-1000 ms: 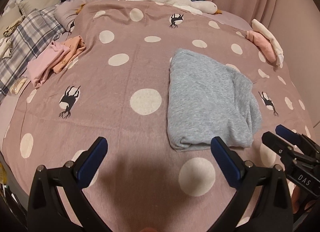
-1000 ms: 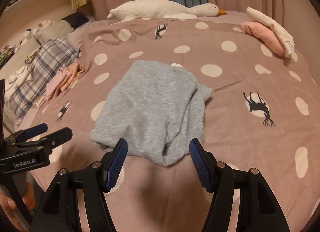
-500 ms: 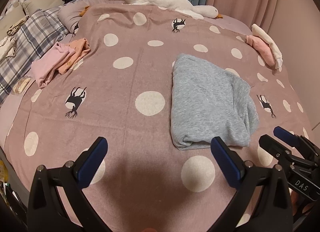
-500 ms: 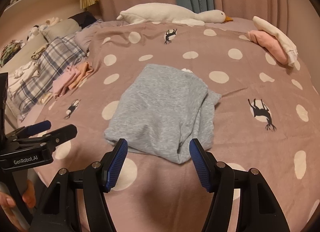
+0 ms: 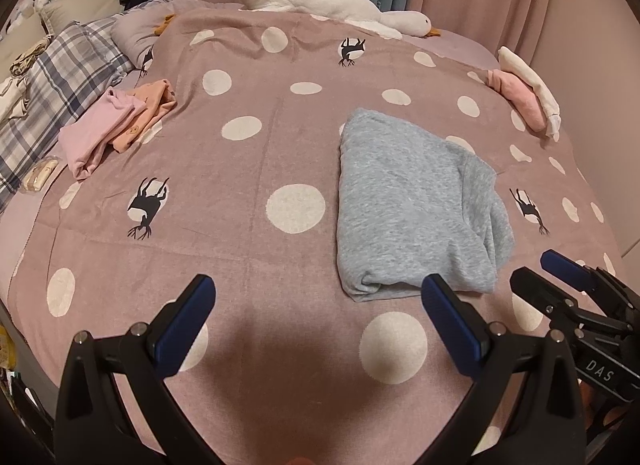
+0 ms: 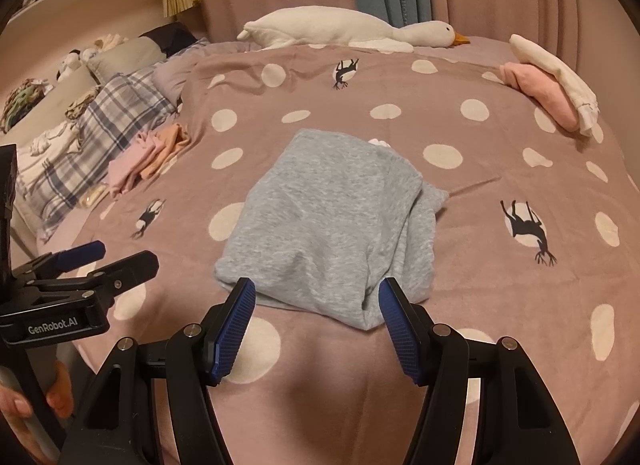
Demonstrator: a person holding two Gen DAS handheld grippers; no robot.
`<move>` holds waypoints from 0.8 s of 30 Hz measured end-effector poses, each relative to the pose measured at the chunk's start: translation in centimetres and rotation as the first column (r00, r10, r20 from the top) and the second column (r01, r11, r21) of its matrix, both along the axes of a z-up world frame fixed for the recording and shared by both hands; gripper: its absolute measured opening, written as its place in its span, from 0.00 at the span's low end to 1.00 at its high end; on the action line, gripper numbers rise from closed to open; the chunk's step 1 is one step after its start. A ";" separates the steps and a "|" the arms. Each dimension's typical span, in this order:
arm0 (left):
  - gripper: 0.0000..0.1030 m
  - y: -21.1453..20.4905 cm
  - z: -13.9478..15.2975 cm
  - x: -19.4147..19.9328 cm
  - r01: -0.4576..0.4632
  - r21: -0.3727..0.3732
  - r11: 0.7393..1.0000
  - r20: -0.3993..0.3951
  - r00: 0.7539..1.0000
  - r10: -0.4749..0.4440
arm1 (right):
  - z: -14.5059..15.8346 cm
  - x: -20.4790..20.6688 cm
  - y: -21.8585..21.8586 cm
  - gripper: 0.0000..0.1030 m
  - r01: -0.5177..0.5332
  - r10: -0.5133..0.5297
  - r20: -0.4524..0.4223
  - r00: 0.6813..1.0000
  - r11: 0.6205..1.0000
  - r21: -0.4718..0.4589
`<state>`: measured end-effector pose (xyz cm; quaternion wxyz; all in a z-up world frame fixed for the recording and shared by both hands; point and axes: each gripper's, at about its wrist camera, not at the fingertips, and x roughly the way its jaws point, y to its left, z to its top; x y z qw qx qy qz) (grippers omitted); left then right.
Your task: Fold small clothes
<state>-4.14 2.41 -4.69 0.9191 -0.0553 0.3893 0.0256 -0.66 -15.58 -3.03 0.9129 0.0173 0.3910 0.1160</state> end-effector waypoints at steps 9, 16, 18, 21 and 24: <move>1.00 -0.6 0.2 0.3 0.021 0.011 1.000 0.008 1.000 -0.021 | -0.1 0.3 0.0 0.62 0.001 -0.001 -0.004 1.000 1.000 0.009; 1.00 -0.8 0.1 0.3 0.028 0.007 1.000 0.007 1.000 -0.028 | -0.1 0.3 -0.2 0.62 0.006 -0.006 -0.009 1.000 1.000 0.013; 1.00 -0.8 0.1 0.3 0.028 0.005 1.000 0.007 1.000 -0.028 | -0.1 0.3 -0.3 0.62 0.004 -0.004 -0.008 1.000 1.000 0.015; 1.00 -0.8 0.1 0.2 0.027 0.007 1.000 0.008 1.000 -0.028 | -0.1 0.3 -0.2 0.62 0.006 -0.006 -0.007 1.000 1.000 0.013; 1.00 -1.0 0.0 0.3 0.030 0.009 1.000 0.006 1.000 -0.030 | -0.1 0.3 -0.4 0.62 0.005 -0.005 -0.008 1.000 1.000 0.017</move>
